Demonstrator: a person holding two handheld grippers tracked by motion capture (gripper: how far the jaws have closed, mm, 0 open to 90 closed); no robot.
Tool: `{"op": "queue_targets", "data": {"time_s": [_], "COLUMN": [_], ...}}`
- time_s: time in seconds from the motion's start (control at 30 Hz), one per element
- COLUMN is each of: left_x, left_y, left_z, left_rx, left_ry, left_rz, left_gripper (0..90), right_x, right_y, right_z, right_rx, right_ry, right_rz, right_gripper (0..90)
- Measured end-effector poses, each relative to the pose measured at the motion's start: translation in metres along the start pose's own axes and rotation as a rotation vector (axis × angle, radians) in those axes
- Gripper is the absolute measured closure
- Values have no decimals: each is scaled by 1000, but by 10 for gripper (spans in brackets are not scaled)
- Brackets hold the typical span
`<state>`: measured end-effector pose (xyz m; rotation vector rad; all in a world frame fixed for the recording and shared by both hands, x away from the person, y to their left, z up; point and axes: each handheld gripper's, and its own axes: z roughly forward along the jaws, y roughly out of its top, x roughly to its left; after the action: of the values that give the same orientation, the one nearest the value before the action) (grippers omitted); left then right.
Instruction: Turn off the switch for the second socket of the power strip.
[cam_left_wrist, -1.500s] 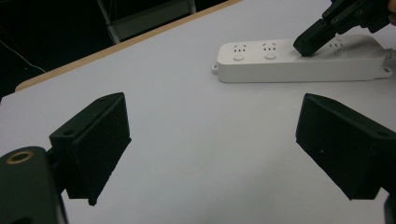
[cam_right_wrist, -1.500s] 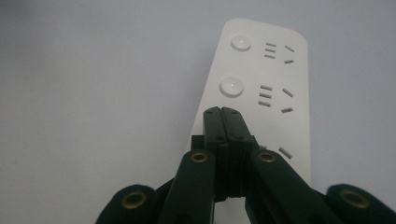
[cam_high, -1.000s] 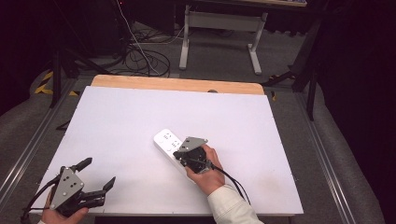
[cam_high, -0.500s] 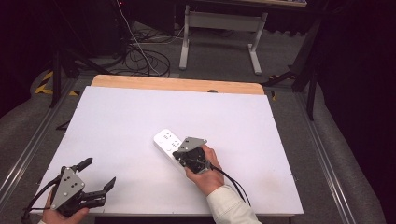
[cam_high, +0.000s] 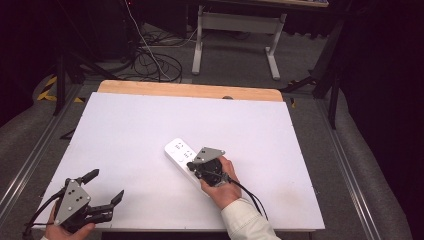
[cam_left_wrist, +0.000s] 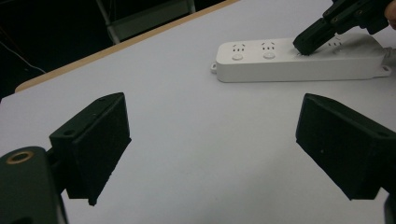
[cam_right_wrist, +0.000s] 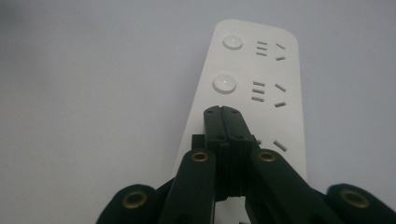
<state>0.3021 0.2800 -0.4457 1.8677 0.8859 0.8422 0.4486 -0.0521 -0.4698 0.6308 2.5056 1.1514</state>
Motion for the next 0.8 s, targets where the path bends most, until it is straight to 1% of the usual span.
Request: {"op": "queue_targets", "data": {"time_s": [0.1,0.2,0.23,0.3,0.33,0.4,0.43,0.63,0.8], "left_x": [-1,0,0,0,0,0,0,0,0], "left_y": [0,0,0,0,0,0,0,0,0], "left_z": [0,0,1,1,1,1,1,1,1], "left_rx": [0,2,2,1,1,1,2,1,1], "left_ry": [0,2,2,0,0,-2,-1,-2,-2], "left_rz": [3,3,3,4,4,1,2,2,4], "left_gripper": [104,104,104,104,104,104,104,104,104], "right_x": [3,2,2,1,1,1,2,3,3], "right_y": [2,2,3,3,3,6,10,13,15], "right_z": [0,-1,-4,-6,-7,-12,-18,-26,-30], "right_rx": [12,18,5,12,1,-40,-67,-83,-90], "right_ry": [-11,-11,-21,-18,-15,-5,-4,-5,-2], "right_rz": [-12,-6,-3,2,1,6,0,-3,-3], "right_gripper": [900,900,900,900,900,900,900,900,900]}}
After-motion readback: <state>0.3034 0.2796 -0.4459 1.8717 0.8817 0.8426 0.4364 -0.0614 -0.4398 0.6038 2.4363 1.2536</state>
